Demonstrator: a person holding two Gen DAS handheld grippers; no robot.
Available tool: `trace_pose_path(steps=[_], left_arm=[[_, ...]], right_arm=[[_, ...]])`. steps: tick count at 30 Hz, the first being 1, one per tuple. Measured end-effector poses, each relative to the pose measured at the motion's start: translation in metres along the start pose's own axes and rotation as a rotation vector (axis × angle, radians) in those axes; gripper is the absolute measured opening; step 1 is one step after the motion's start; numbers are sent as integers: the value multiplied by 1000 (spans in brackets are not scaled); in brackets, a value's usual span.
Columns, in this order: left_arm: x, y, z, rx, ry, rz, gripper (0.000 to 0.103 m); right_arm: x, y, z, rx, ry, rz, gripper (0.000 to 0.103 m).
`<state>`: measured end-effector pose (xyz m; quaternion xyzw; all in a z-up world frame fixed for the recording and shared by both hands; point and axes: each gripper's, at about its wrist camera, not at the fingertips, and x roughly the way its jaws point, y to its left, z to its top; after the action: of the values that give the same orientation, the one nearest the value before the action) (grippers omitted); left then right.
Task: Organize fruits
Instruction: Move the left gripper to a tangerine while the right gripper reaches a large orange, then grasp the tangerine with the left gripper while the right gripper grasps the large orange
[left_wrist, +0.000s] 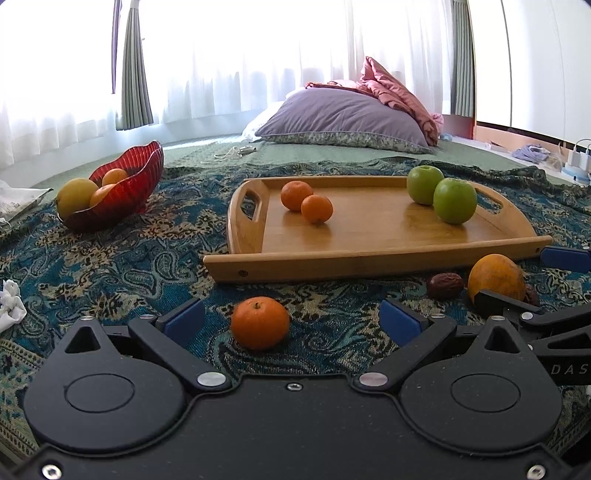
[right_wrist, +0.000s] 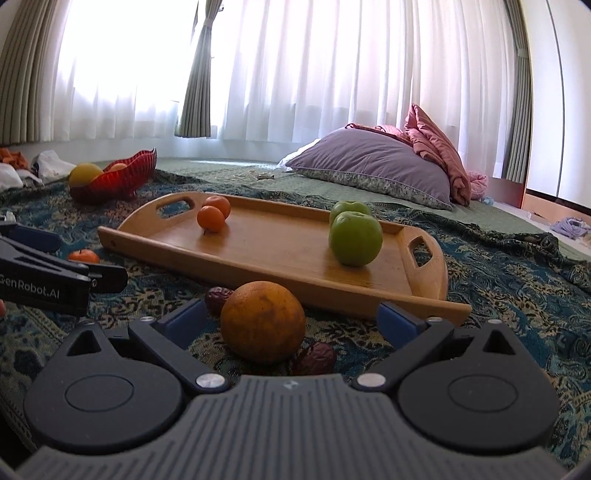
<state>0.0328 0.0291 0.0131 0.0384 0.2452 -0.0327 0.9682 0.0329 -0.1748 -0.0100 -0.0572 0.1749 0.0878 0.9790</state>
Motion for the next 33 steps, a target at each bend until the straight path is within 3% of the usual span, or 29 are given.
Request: trace_pose_path(steps=[15, 26, 29, 33], left_arm=[[10, 13, -1, -88, 77, -6, 60], [8, 18, 2, -93, 83, 30, 33], [7, 20, 4, -95, 88, 24, 33], [6, 19, 5, -95, 89, 10, 33]], right_arm=[[7, -1, -1, -5, 36, 40, 103], [-1, 2, 10, -41, 27, 52, 92], [-1, 6, 15, -50, 41, 67, 88], [5, 9, 13, -67, 78, 59, 74]])
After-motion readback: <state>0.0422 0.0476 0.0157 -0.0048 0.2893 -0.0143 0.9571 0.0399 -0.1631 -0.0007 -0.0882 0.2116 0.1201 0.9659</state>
